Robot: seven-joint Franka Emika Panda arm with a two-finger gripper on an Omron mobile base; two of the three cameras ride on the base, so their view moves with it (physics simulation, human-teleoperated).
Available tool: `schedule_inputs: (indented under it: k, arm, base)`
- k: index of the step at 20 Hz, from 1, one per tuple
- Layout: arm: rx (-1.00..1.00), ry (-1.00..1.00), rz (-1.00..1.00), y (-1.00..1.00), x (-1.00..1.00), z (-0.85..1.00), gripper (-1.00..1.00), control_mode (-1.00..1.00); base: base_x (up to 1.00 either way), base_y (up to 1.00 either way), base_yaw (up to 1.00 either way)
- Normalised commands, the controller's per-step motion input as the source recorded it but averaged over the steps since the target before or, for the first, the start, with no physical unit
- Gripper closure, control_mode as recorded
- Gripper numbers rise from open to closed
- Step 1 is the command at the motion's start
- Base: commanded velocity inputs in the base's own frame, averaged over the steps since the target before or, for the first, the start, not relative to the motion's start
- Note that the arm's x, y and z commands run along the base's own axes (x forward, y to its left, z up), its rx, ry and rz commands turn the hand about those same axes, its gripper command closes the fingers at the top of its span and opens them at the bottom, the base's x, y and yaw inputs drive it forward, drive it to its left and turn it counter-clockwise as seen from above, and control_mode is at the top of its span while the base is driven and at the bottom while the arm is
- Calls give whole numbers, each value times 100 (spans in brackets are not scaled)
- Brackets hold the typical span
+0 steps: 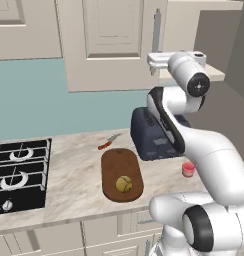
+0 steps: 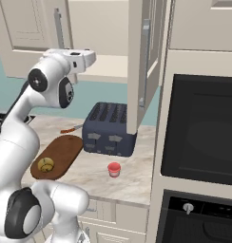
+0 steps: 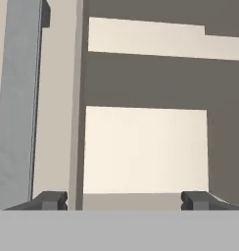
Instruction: Pick the bread, place it on the cutting board, pick the jam, place it on the counter, and close the cabinet.
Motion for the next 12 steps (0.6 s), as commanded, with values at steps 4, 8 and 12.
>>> schedule_inputs:
  k: [4, 8, 12]
  arm:
    - [0, 0, 9, 0, 20, 0, -100, -100]
    - [0, 0, 8, 0, 16, 0, -100, -100]
    - [0, 0, 8, 0, 20, 0, -100, -100]
  base:
    - [0, 0, 0]
    - [0, 0, 0]
    - [0, 0, 0]
